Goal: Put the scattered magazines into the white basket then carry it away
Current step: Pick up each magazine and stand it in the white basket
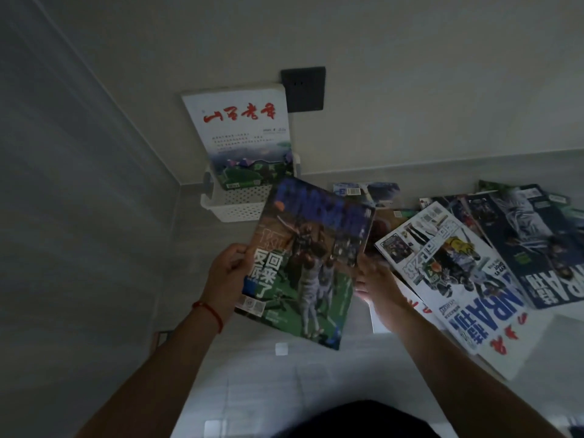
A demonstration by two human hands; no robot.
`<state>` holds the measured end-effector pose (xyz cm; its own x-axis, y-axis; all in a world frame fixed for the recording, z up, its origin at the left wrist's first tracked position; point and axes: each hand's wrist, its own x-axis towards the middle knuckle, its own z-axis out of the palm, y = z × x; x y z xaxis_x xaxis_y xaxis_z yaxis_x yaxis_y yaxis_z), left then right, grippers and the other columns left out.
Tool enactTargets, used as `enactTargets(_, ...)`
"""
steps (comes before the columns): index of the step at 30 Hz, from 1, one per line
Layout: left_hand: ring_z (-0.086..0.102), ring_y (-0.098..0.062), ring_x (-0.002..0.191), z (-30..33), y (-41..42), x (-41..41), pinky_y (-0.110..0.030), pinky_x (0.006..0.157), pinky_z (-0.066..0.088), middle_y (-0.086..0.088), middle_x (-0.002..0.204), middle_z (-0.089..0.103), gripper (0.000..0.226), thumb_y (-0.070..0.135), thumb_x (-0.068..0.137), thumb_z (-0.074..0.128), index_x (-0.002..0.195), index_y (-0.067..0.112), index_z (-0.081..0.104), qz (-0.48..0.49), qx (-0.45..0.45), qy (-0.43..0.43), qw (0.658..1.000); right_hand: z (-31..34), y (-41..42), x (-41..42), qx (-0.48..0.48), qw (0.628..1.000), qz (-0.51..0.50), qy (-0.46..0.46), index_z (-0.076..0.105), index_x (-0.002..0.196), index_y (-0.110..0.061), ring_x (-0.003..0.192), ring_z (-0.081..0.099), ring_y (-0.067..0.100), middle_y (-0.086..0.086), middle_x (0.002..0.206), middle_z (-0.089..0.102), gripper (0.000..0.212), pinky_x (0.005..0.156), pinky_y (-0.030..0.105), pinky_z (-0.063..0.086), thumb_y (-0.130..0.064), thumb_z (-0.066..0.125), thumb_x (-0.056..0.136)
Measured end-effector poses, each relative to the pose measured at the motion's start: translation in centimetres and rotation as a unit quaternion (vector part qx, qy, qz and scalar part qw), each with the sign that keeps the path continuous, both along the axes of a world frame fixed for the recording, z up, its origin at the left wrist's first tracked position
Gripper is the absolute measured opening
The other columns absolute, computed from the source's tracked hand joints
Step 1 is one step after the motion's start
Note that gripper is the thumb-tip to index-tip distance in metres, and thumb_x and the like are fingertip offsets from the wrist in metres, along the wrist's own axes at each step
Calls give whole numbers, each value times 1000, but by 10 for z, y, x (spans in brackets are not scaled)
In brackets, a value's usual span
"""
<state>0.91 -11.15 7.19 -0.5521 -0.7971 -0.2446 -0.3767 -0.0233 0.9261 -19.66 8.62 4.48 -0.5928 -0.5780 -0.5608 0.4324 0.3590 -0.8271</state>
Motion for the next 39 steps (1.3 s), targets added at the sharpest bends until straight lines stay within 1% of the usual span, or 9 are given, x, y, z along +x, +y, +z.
enactTargets(4,58,-30,90,6,-8,5,-47,81,45,-23,100,64,8,8,97,57,102,8,62,18,56,58,997,32,-22,6,-85,992,39,79,70,109,-19,91,75,19,2,99,78,23,83,39,58,-23,48,105)
enactTargets(7,63,-24,104,18,-25,5,-40,92,50,-12,121,68,42,-1,94,58,131,18,58,45,58,78,994,62,-45,-2,-97,963,57,246,70,94,-26,71,68,-7,-26,76,72,26,72,10,51,-15,49,104)
enactTargets(9,62,-24,90,31,-39,4,-39,80,50,-10,106,70,36,1,94,59,123,22,60,56,28,89,994,84,-65,-8,-77,935,95,334,70,92,-34,66,63,-16,-30,66,67,25,63,-1,41,-22,53,103)
enactTargets(14,55,-21,65,67,-93,-9,-38,64,47,-21,74,58,6,7,96,59,91,5,57,88,-105,68,988,129,-128,-24,-93,876,108,461,67,76,-25,62,53,10,13,69,66,19,57,27,40,-26,62,94)
enactTargets(17,63,7,63,85,-128,-17,-10,64,48,3,62,64,12,11,90,64,80,5,64,120,-257,33,958,146,-168,-35,-38,844,68,530,72,76,-11,62,63,13,10,68,70,22,61,34,50,-29,65,87)
enactTargets(19,62,13,56,93,-148,-25,-2,56,44,12,57,61,14,12,89,64,75,12,64,131,-283,42,949,152,-193,-41,-17,845,56,532,76,81,-12,68,69,17,5,72,73,21,68,35,55,-30,67,86)
enactTargets(22,75,-22,72,91,-179,-37,-37,72,63,-13,72,74,15,24,88,65,85,11,71,127,-218,32,967,153,-220,-45,-5,852,48,521,80,87,-17,76,71,18,2,78,75,15,74,30,57,-27,69,86)
enactTargets(25,74,-34,80,78,-205,-47,-48,79,61,-20,82,76,28,30,84,67,88,4,75,139,-165,19,976,146,-239,-51,17,858,46,511,79,79,-13,78,70,28,12,78,75,22,72,36,56,-32,70,84)
enactTargets(39,72,-32,98,17,-249,-82,-44,91,58,-17,100,76,28,27,89,66,102,5,76,139,-102,-87,981,78,-281,-75,74,935,-10,346,81,94,-15,91,73,29,14,92,78,17,84,42,58,-19,66,88)
